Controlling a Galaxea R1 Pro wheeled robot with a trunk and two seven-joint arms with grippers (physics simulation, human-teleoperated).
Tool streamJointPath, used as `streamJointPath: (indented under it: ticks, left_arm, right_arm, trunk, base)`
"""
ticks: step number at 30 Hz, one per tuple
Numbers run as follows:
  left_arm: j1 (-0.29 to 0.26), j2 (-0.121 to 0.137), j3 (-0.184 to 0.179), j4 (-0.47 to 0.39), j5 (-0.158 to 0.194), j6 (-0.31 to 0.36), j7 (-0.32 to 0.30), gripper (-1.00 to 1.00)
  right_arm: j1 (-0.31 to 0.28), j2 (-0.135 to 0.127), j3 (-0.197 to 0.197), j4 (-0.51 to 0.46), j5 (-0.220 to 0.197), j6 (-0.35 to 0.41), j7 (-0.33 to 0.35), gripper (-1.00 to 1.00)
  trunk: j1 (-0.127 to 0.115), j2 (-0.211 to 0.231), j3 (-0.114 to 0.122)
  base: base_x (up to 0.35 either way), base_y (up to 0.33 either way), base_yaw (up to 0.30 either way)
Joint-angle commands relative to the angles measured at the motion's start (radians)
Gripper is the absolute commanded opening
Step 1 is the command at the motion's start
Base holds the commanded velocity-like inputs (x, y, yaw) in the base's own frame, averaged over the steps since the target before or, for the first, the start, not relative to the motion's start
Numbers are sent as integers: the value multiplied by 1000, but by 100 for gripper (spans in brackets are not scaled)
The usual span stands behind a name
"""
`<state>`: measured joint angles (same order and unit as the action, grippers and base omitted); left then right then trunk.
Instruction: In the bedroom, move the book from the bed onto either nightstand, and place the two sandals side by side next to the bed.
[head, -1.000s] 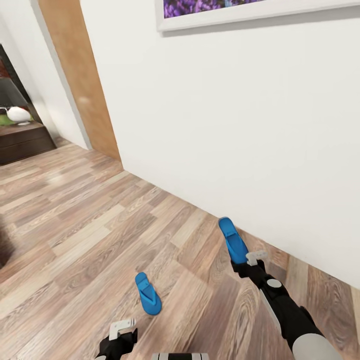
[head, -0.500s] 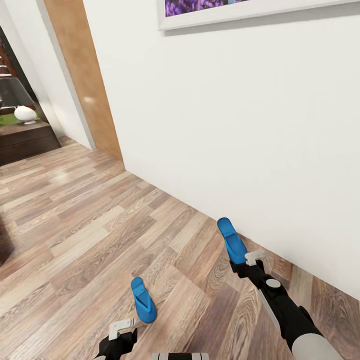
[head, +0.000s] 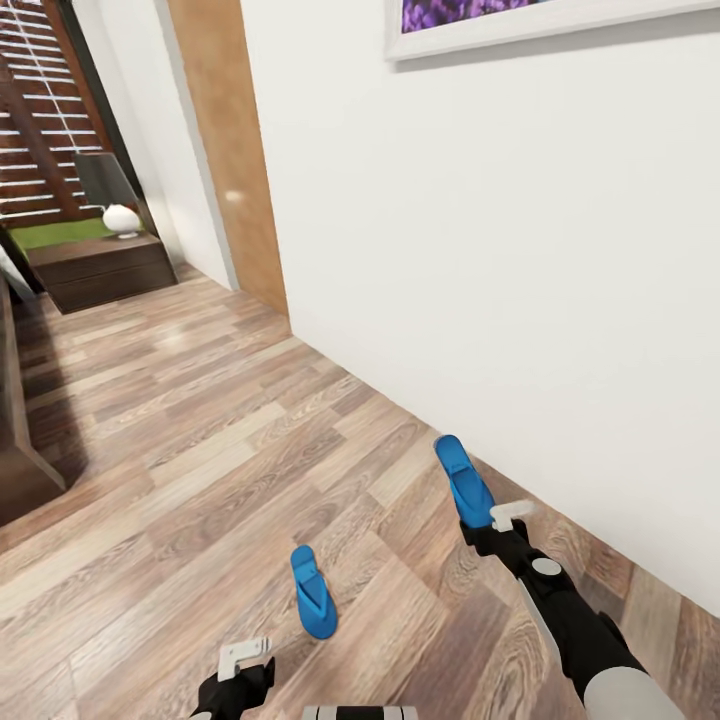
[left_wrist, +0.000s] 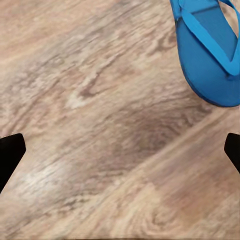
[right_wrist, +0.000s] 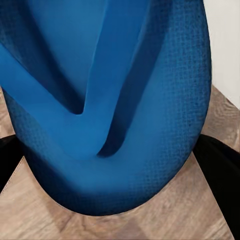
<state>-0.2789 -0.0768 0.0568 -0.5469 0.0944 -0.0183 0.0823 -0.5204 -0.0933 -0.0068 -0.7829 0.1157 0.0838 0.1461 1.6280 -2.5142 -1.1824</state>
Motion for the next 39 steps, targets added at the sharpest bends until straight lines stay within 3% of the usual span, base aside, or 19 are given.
streamJointPath:
  ticks: [1, 14, 21, 39]
  left_arm:
    - [0, -1, 2, 0, 10, -2, 0, 100]
    - [-1, -1, 2, 1, 10, -2, 0, 100]
    - [0, -1, 1, 1, 10, -2, 0, 100]
    - [0, -1, 2, 1, 10, -2, 1, 100]
  right_arm:
    - [0, 0, -1, -2, 10, 5, 4, -100]
    - [0, 1, 0, -1, 10, 5, 11, -100]
    - [0, 30, 1, 11, 14, 5, 12, -100]
    - [0, 32, 1, 11, 15, 5, 12, -100]
  trunk:
    - [0, 0, -1]
    - [0, 0, -1]
    - [0, 0, -1]
    - [0, 0, -1]
  base:
    - [77, -214, 282]
    - [104, -280, 282]
    - [180, -271, 282]
    - [175, -284, 280]
